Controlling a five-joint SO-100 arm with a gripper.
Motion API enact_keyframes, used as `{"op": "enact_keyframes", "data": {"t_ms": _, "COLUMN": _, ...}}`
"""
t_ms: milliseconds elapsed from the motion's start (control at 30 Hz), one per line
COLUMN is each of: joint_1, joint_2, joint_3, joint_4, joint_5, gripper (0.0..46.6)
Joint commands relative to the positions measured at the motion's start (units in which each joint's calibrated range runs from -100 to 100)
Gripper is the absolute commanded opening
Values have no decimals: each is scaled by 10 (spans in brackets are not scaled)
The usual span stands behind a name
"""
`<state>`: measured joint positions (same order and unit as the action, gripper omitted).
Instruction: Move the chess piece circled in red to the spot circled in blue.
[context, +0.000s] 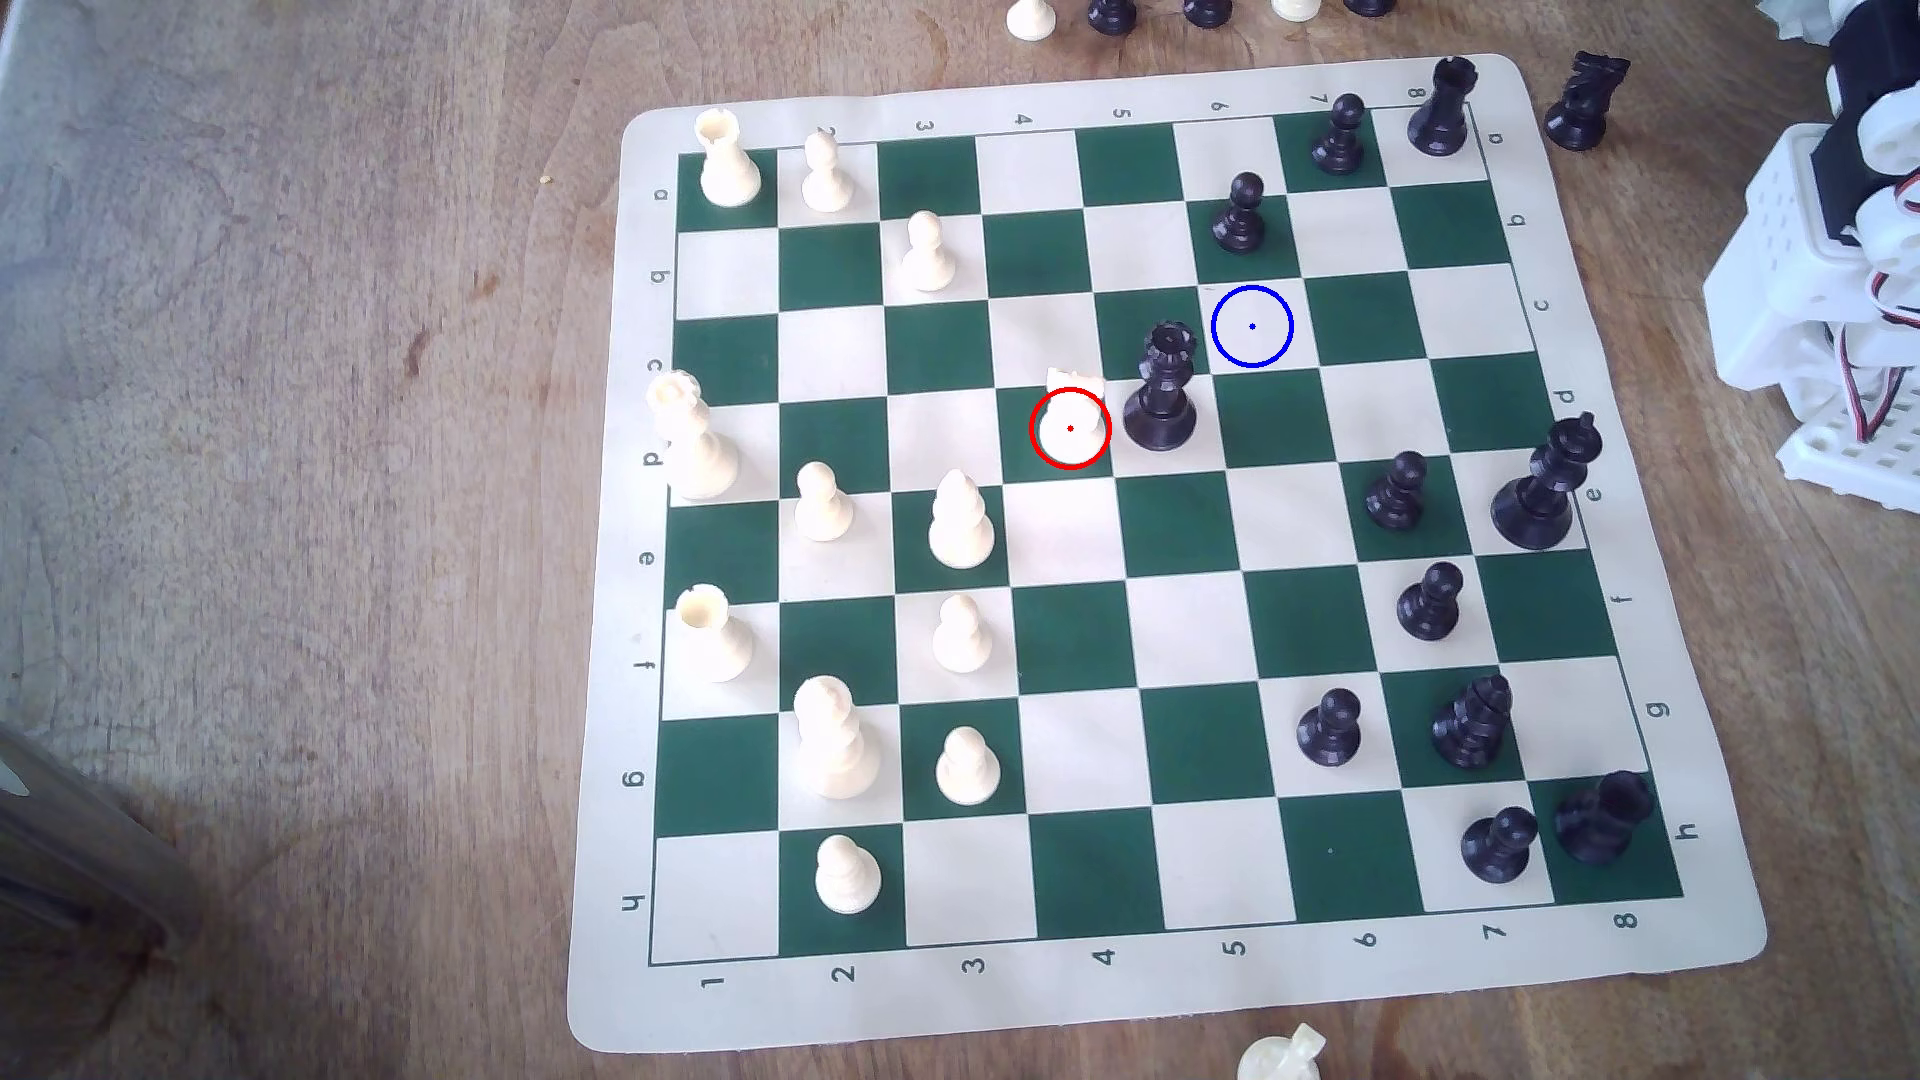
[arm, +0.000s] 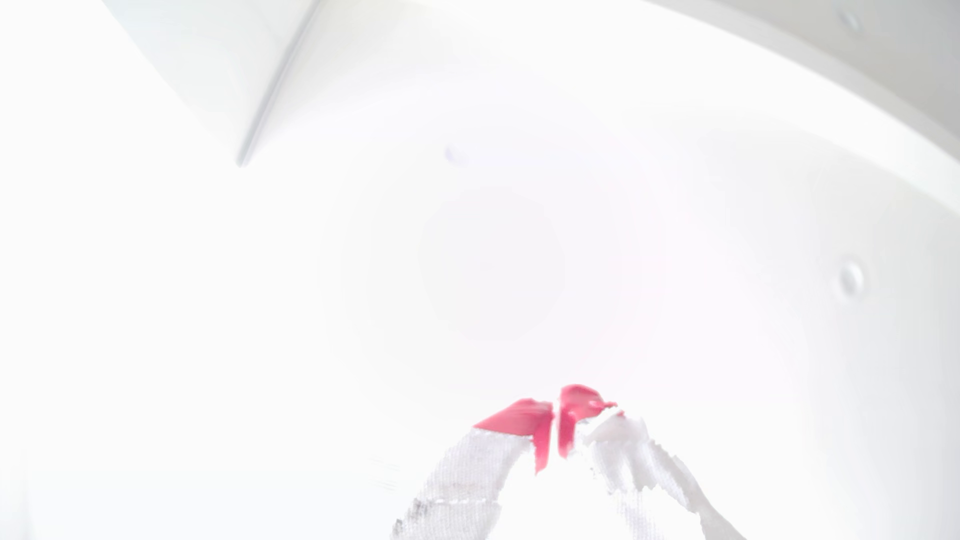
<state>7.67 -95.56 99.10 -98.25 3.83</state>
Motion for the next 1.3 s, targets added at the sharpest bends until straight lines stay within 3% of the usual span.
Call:
{"op": "enact_keyframes", "data": {"t_ms": 0, "joint_1": 3, "joint_2": -2, "joint_3": 9, "joint_4": -15, "joint_5": -1, "gripper": 2}}
{"op": "enact_keyframes", "data": {"t_ms": 633, "joint_1": 1, "joint_2": -2, "joint_3": 9, "joint_4": 11, "joint_5": -1, "gripper": 2}}
{"op": "enact_keyframes", "data": {"t_ms": 800, "joint_1": -21, "joint_2": -3, "joint_3": 9, "joint_4": 247, "joint_5": 0, "gripper": 2}}
{"op": "enact_keyframes", "data": {"t_ms": 833, "joint_1": -29, "joint_2": -3, "joint_3": 9, "joint_4": 292, "joint_5": 9, "gripper": 2}}
{"op": "enact_keyframes", "data": {"t_ms": 867, "joint_1": -31, "joint_2": -3, "joint_3": 9, "joint_4": 348, "joint_5": 42, "gripper": 2}}
{"op": "enact_keyframes", "data": {"t_ms": 900, "joint_1": -31, "joint_2": -3, "joint_3": 9, "joint_4": 393, "joint_5": 48, "gripper": 2}}
{"op": "enact_keyframes", "data": {"t_ms": 1067, "joint_1": 0, "joint_2": -2, "joint_3": 2, "joint_4": 650, "joint_5": 31, "gripper": 2}}
{"op": "enact_keyframes", "data": {"t_ms": 1100, "joint_1": 37, "joint_2": -2, "joint_3": -39, "joint_4": 792, "joint_5": 13, "gripper": 2}}
{"op": "enact_keyframes", "data": {"t_ms": 1167, "joint_1": 56, "joint_2": -1, "joint_3": -89, "joint_4": 911, "joint_5": -8, "gripper": 2}}
{"op": "enact_keyframes", "data": {"t_ms": 1267, "joint_1": 54, "joint_2": 32, "joint_3": -173, "joint_4": 1075, "joint_5": -16, "gripper": 3}}
